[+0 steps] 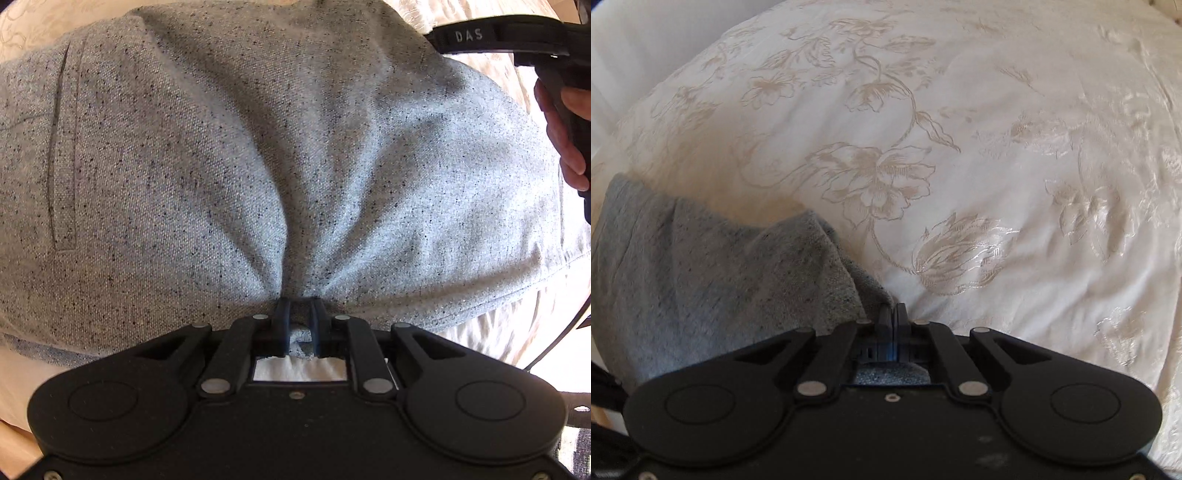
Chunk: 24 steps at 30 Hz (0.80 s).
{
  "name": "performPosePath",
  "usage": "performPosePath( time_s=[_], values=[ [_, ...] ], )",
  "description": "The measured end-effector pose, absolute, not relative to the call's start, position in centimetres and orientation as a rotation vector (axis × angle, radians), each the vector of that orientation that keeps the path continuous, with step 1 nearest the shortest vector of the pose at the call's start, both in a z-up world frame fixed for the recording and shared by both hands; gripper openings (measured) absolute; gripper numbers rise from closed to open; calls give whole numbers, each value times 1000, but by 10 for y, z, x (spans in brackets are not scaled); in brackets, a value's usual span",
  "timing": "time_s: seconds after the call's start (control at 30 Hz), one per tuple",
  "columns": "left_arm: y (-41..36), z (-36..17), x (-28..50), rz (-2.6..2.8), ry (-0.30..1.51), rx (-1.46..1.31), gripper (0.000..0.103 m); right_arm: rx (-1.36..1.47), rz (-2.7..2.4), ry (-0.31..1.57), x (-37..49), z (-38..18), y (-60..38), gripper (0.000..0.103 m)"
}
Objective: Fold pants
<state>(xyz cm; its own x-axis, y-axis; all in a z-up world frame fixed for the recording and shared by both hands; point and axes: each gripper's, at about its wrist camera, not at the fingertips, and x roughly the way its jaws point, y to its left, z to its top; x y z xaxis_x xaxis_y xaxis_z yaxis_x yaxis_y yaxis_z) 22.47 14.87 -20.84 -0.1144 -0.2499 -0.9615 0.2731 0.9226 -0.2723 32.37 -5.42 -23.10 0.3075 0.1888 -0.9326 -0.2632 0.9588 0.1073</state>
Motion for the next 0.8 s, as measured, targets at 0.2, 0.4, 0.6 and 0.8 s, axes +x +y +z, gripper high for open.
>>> performPosePath(
  time_s=[0.2,0.4,0.6,0.8],
  values=[
    [149,-181,229,-449,1596,18,19,51,154,1015,299,-192,-80,24],
    [126,-119,252,-531,1395,34,18,182,136,1003,253,-164,-103,24],
    [70,-124,292,-597,1350,13,18,202,132,1077,226,-181,-105,24],
    [35,-163,330,-510,1366,1,22,165,74,1111,228,-208,-119,23]
  ],
)
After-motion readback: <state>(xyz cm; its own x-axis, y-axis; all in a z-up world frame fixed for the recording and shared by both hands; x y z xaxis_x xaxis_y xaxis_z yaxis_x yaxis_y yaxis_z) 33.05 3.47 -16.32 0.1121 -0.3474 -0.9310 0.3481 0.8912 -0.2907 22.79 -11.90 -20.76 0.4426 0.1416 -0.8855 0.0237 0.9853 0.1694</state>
